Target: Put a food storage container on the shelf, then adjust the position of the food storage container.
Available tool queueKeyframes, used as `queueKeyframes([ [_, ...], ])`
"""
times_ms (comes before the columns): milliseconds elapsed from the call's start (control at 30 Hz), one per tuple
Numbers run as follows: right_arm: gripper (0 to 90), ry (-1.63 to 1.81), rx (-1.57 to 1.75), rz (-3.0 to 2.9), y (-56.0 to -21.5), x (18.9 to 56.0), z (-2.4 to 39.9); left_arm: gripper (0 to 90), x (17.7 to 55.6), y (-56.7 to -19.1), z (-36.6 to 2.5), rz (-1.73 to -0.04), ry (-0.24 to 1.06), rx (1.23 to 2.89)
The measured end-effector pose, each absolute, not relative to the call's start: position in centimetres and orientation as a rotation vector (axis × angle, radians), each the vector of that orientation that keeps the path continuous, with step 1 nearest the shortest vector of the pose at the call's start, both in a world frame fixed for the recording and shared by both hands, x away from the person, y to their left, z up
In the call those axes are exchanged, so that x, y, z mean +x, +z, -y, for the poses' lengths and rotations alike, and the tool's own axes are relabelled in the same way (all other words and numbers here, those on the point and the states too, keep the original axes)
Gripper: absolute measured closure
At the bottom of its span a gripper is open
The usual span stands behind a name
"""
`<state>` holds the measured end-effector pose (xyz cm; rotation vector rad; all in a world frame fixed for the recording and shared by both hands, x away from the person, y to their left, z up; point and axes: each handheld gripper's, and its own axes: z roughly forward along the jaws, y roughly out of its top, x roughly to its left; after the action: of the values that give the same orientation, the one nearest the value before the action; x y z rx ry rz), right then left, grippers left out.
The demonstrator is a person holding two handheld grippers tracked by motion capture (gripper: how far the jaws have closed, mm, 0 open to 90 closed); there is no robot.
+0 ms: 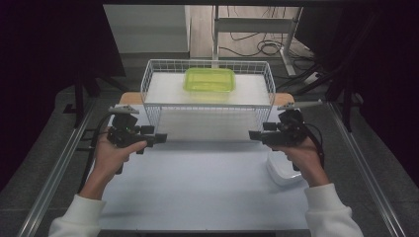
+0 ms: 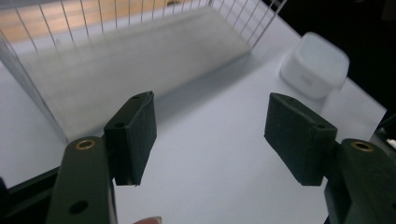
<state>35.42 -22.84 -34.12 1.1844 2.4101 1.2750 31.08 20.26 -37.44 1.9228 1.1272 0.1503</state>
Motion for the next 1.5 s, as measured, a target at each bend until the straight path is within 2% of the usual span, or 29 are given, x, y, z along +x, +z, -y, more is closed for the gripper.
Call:
queueKeyframes([
  [267, 31.8, 1.179, 1.189, -2.488, -38.0, 32.8, 23.4, 33.1, 29.5, -40.4, -19.5, -1.148, 0.114, 2.004],
  [600, 32.0, 1.1, 1.218, -2.545, -40.5, 32.3, 23.4, 32.5, 29.2, -41.6, -19.5, -1.168, 0.088, 2.01],
  [1167, 32.3, 1.111, 1.284, -2.482, -40.6, 32.1, 24.9, 31.7, 29.2, -42.4, -19.2, -1.154, 0.095, 2.003],
  [1500, 35.8, 1.02, 1.388, -2.411, -40.4, 34.3, 28.0, 30.0, 28.5, -43.1, -19.6, -1.172, 0.082, 2.006],
])
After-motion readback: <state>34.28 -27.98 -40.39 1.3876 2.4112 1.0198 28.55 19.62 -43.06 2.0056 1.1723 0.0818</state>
